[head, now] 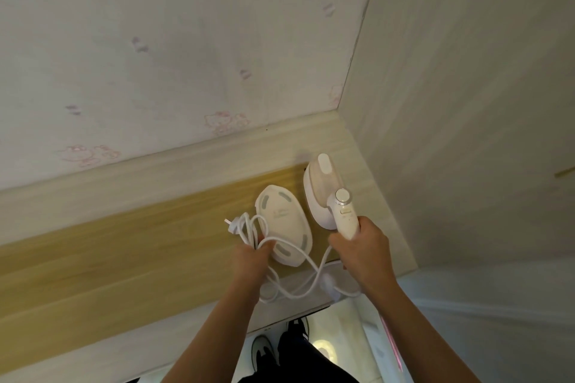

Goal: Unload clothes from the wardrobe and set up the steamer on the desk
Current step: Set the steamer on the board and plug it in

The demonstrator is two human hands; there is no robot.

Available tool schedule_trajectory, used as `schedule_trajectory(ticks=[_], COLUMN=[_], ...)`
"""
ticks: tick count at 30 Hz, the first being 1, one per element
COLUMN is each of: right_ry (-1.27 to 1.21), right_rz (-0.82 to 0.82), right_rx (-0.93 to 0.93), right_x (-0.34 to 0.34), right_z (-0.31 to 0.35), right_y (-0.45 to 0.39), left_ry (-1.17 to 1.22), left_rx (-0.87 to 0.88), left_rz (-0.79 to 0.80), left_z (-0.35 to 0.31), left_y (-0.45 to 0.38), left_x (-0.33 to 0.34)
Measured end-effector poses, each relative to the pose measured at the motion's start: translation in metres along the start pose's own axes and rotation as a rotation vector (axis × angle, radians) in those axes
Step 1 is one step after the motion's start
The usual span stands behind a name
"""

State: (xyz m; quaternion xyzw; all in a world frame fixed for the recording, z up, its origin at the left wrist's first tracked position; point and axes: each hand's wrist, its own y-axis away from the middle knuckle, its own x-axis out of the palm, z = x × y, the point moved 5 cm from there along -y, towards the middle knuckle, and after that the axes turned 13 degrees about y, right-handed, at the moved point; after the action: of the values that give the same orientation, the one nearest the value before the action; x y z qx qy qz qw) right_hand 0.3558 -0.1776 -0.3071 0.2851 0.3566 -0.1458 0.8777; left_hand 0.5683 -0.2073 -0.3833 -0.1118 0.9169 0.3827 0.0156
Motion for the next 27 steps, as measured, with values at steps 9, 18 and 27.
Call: schedule_trajectory(ticks=[9,18,27], right_ry=[0.033,0.030,0.009], right_rz=[0.005,0.004,-0.020], right_rx=[-0.019,-0.039,-0.046], right_x=[-0.001,0.005,0.028], right_z=[-0.003,0.004,0.014], right_y=[-0.009,-0.011,0.003], left_ry=[-0.038,0.025,0.026], left_rx=[-0.017,0.054,0.156], left_rz=[-0.007,0.023,0.017], left_z=[0.004,-0.008,-0.007], left_y=[-0.007,0.010,0.015], left_x=[0.007,-0.014,-0.064])
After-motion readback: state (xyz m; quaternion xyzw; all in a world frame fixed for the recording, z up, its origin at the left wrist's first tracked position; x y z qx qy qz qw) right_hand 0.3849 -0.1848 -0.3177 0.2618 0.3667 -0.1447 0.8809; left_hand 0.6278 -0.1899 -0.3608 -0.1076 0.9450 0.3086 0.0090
